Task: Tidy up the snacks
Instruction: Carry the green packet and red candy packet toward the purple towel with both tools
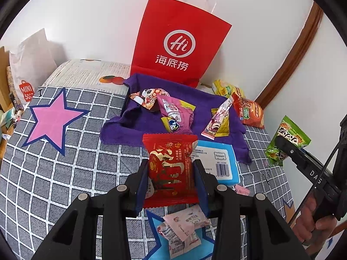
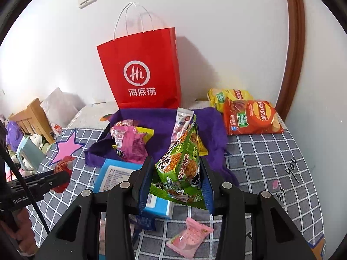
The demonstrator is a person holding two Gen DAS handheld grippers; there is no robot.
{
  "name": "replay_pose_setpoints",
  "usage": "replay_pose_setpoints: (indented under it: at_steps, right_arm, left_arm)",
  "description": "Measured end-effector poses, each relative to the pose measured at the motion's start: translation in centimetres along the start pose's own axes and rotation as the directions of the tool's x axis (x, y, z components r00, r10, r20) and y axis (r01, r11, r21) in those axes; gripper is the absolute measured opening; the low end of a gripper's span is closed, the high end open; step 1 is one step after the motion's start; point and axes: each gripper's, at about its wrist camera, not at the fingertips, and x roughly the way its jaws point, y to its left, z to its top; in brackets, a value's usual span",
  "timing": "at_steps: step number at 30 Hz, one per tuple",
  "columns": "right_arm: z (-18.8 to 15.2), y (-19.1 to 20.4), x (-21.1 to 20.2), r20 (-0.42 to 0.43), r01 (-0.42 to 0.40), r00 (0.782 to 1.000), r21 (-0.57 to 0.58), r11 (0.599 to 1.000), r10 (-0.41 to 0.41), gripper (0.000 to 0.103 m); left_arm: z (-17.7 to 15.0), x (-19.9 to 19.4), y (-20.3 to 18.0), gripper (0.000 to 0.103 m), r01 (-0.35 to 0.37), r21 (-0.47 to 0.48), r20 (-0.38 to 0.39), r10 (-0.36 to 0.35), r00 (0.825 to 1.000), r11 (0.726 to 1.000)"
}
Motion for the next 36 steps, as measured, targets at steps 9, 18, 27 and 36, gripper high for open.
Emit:
replay_pose_setpoints:
  at_steps: [9, 18, 27, 36]
  right_arm:
    - [1.7, 0.2, 2.1, -0.012, -0.006, 1.0, 0.001, 1.0, 0.006, 0.041]
    - [3.4, 0.4, 3.8, -0.003, -0.011, 1.0, -0.005, 1.0, 0.011, 0.041]
    - [4.7, 0.0, 5.8, -0.021, -0.036, 0.999, 0.021, 0.999, 0.036, 0.041]
    - [6.5, 0.9, 7.3, -0.008, -0.04, 0.999, -0.005, 0.999, 0.04, 0.041]
  left_arm:
    - [1.6, 1.0, -0.2, 0.038, 0.004, 0.0, 0.003, -0.004, 1.0, 1.0]
    - [3.0, 1.9, -0.3, 0.038, -0.007, 0.005, 0.018, 0.007, 1.0, 1.0]
    - [3.6, 3.1, 0.4, 0.038, -0.007, -0.004, 0.023, 0.007, 1.0, 1.0]
    - [4.5, 3.7, 0.9, 0.038, -0.021, 0.0, 0.028, 0.021, 0.999, 1.0]
